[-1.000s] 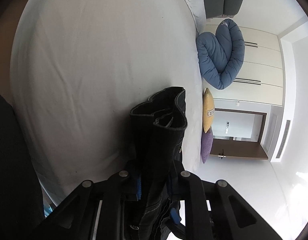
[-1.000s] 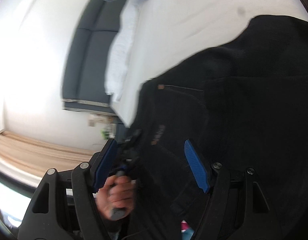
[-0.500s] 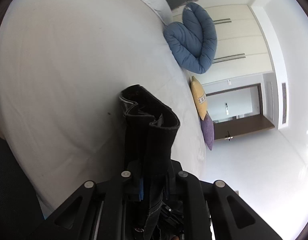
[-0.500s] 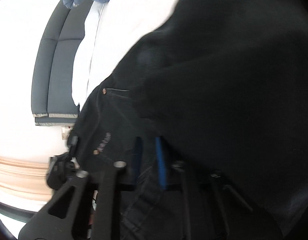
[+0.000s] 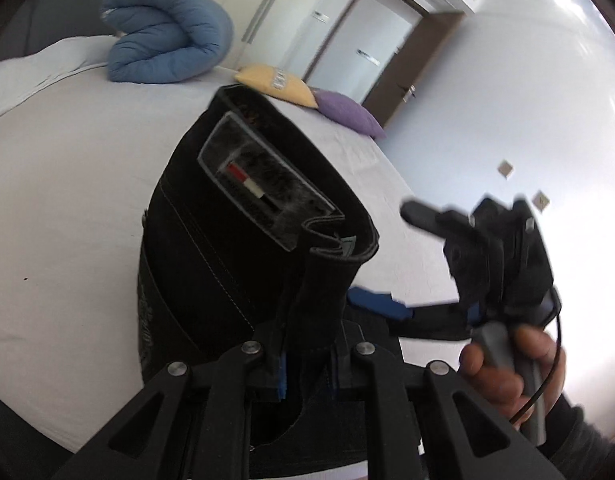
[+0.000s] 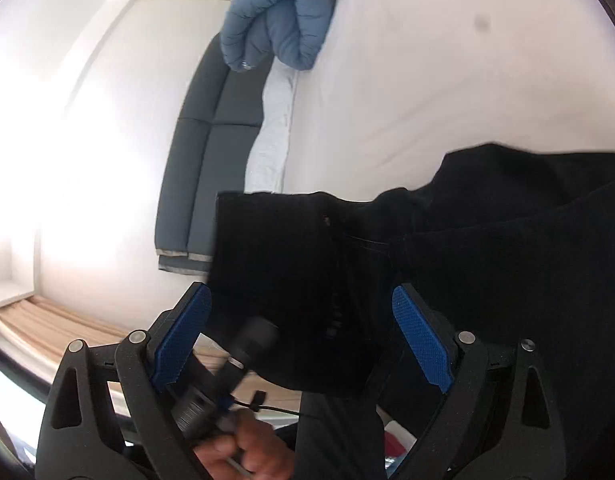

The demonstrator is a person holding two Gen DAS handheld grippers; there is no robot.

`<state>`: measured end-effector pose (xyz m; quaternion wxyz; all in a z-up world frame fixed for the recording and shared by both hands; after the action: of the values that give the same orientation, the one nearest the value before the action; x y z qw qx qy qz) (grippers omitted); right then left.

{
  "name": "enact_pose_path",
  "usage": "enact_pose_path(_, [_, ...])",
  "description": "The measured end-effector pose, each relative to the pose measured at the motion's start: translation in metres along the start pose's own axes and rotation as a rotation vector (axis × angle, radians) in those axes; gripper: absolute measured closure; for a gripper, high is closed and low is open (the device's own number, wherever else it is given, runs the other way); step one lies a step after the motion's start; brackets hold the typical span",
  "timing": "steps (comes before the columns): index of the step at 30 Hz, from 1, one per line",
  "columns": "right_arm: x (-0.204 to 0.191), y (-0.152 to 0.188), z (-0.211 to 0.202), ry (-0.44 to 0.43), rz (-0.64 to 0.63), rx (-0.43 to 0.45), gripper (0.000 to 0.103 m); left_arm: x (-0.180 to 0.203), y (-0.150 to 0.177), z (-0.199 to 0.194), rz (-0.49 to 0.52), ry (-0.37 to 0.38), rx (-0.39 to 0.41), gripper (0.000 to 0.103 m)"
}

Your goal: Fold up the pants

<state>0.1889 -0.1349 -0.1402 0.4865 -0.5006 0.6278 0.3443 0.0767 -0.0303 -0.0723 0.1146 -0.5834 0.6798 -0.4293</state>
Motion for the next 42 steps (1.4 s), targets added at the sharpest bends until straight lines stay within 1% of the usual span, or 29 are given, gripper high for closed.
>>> enact_pose_path(2, [0.008, -0.005, -0.018, 0.006, 0.006, -0.003, 0.009, 0.03, 0.017, 0.02, 0.094, 0.004, -0.058, 0.089])
enact_pose_path(4, [0.019, -0.008, -0.032, 0.045, 0.011, 0.003, 0.009, 0.052, 0.036, 0.041, 0.178, -0.002, -0.13, 0.089])
enact_pose_path(6, [0.043, -0.007, -0.04, 0.138, 0.029, 0.009, 0.009, 0.07, 0.053, 0.056, 0.265, -0.01, -0.179, 0.089])
enact_pose_path(7, [0.059, -0.007, -0.044, 0.206, 0.048, 0.013, 0.012, 0.077, 0.061, 0.061, 0.309, -0.021, -0.2, 0.089])
enact_pose_path(8, [0.072, -0.006, -0.046, 0.245, 0.061, 0.01, 0.014, 0.082, 0.067, 0.065, 0.344, -0.032, -0.215, 0.089])
enact_pose_path(9, [0.084, 0.002, -0.046, 0.268, 0.06, 0.003, 0.031, 0.087, 0.071, 0.067, 0.375, -0.046, -0.222, 0.089])
enact_pose_path(10, [0.092, 0.005, -0.048, 0.287, 0.053, -0.009, 0.053, 0.091, 0.074, 0.068, 0.406, -0.062, -0.223, 0.089])
enact_pose_path(11, [0.099, 0.008, -0.052, 0.31, 0.05, -0.011, 0.061, 0.093, 0.074, 0.068, 0.419, -0.065, -0.223, 0.089])
enact_pose_path(12, [0.103, 0.009, -0.057, 0.329, 0.039, -0.003, 0.076, 0.095, 0.074, 0.068, 0.432, -0.068, -0.221, 0.089])
enact_pose_path(13, [0.109, 0.014, -0.058, 0.339, 0.023, 0.008, 0.082, 0.099, 0.074, 0.068, 0.449, -0.07, -0.221, 0.089])
enact_pose_path(15, [0.108, 0.017, -0.065, 0.351, -0.01, 0.032, 0.086, 0.107, 0.072, 0.068, 0.477, -0.066, -0.22, 0.089])
enact_pose_path(18, [0.101, 0.018, -0.075, 0.365, -0.065, 0.057, 0.087, 0.119, 0.069, 0.064, 0.53, -0.074, -0.205, 0.089])
enact_pose_path(19, [0.099, 0.021, -0.081, 0.36, -0.07, 0.058, 0.087, 0.124, 0.069, 0.064, 0.547, -0.077, -0.2, 0.089])
enact_pose_path(21, [0.098, 0.014, -0.084, 0.344, -0.067, 0.056, 0.087, 0.127, 0.073, 0.065, 0.567, -0.079, -0.198, 0.089])
enact_pose_path(23, [0.107, 0.015, -0.09, 0.345, -0.061, 0.056, 0.087, 0.132, 0.082, 0.066, 0.572, -0.076, -0.211, 0.089])
enact_pose_path(24, [0.107, 0.01, -0.085, 0.352, -0.056, 0.058, 0.087, 0.137, 0.088, 0.065, 0.58, -0.074, -0.218, 0.089])
enact_pose_path(25, [0.106, 0.007, -0.085, 0.357, -0.053, 0.061, 0.087, 0.136, 0.087, 0.069, 0.591, -0.074, -0.225, 0.089])
enact_pose_path(28, [0.121, 0.012, -0.097, 0.357, -0.025, 0.076, 0.087, 0.144, 0.093, 0.08, 0.623, -0.066, -0.242, 0.089])
enact_pose_path(29, [0.126, 0.014, -0.101, 0.36, -0.022, 0.08, 0.087, 0.142, 0.088, 0.091, 0.626, -0.064, -0.249, 0.089])
enact_pose_path(31, [0.139, 0.02, -0.105, 0.395, -0.042, 0.087, 0.087, 0.143, 0.096, 0.098, 0.626, -0.057, -0.272, 0.088])
enact_pose_path(32, [0.146, 0.02, -0.104, 0.415, -0.054, 0.084, 0.087, 0.142, 0.099, 0.104, 0.614, -0.051, -0.292, 0.085])
enact_pose_path(33, [0.153, 0.019, -0.103, 0.404, -0.039, 0.086, 0.086, 0.139, 0.102, 0.11, 0.599, -0.048, -0.307, 0.081])
enact_pose_path(34, [0.158, 0.018, -0.103, 0.376, -0.004, 0.092, 0.086, 0.139, 0.101, 0.114, 0.594, -0.044, -0.302, 0.079])
enact_pose_path(35, [0.162, 0.016, -0.103, 0.349, 0.02, 0.096, 0.085, 0.139, 0.099, 0.111, 0.589, -0.029, -0.294, 0.072])
enact_pose_path(36, [0.164, 0.014, -0.104, 0.322, 0.038, 0.1, 0.084, 0.141, 0.098, 0.106, 0.573, 0.014, -0.293, 0.053])
enact_pose_path(37, [0.164, 0.014, -0.106, 0.3, 0.054, 0.102, 0.081, 0.141, 0.097, 0.098, 0.549, 0.05, -0.286, 0.04])
enact_pose_path(39, [0.164, 0.012, -0.115, 0.306, 0.061, 0.115, 0.079, 0.132, 0.09, 0.082, 0.508, 0.061, -0.255, 0.031])
enact_pose_path(41, [0.164, 0.01, -0.132, 0.328, 0.071, 0.159, 0.069, 0.118, 0.078, 0.067, 0.444, 0.078, -0.236, 0.029])
enact_pose_path(42, [0.164, 0.008, -0.144, 0.339, 0.085, 0.196, 0.053, 0.109, 0.072, 0.061, 0.41, 0.08, -0.231, 0.029])
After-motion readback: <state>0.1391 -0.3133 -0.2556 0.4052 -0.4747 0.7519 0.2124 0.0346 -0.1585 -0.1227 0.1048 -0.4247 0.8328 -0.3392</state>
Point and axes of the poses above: each gripper's, at about its wrist camera, not at the fingertips, and z roughly the way its jaws point, x to its right, y to its underside, the point moved 7 cm from there along z, roughly the way its jaws point, and after that the axes turned 7 degrees about z, right-handed, at the moved point
